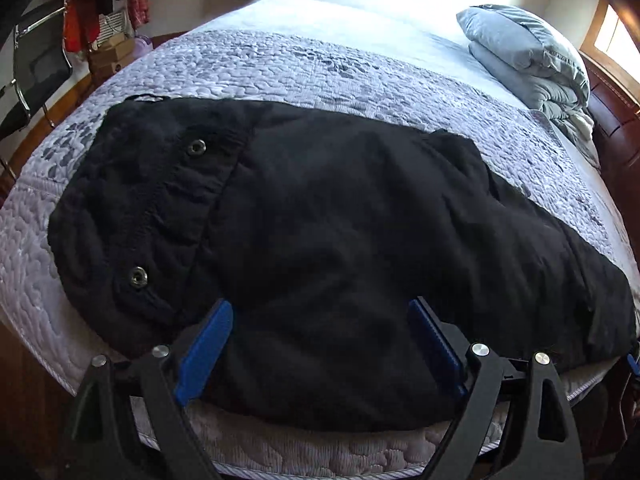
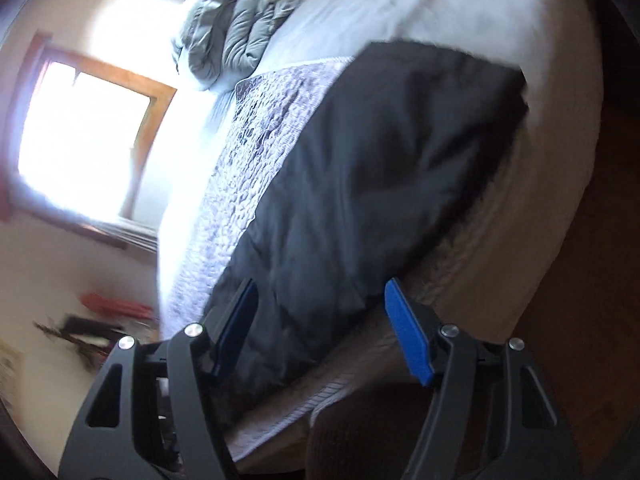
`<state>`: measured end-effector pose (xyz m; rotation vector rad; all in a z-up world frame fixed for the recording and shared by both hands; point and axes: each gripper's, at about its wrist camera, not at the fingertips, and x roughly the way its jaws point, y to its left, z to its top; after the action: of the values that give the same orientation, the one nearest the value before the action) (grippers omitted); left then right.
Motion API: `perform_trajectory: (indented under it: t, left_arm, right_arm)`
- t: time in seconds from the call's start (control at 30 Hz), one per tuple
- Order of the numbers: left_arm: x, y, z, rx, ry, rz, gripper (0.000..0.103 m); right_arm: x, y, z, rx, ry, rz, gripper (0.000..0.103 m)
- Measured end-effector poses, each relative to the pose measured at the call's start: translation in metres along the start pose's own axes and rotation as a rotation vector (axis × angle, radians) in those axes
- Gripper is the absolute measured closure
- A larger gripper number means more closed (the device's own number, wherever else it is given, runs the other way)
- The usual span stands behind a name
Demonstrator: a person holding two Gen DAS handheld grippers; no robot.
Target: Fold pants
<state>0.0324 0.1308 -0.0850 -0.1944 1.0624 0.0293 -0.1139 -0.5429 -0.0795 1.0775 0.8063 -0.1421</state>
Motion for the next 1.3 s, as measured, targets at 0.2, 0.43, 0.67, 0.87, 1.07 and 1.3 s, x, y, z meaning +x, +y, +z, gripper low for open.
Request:
perform_trajectory:
  t: [0.2,0.43,0.67,0.87,1.07,1.3]
  left_arm:
    - [-0.001,-0.002,0.001,-0.013,0.013,0.02,0.012]
    - [-0.004,0.003,0.002,-0.04,0.032,0.014,0.012]
    - [-0.002,-0.003,0.003,-0.021,0.042,0.033,0.009]
    - [-0.02,0.015,-0.007,-0.131,0.08,-0.039,0.009]
    - [-0.033,0.059,-0.028,-0.355,0.121,-0.08,0.009]
    - [-0.005,0.103,-0.037,-0.615,0.162,-0.226,0.006]
  right_arm:
    - [0.016,-0.038,-0.004,0.131,0.031,0.069,0.04]
    - [0.021,-0.054,0.006,0.181,-0.003,0.091,0.045]
    - [0.018,-0.06,0.026,0.19,-0.061,0.057,0.046]
    - [0.024,-0.053,0.048,0.143,-0.092,0.081,0.052]
    - [0.037,-0.048,0.055,0.092,-0.084,-0.002,0.089]
    - [0.035,-0.032,0.054,0.024,-0.091,-0.036,0.094]
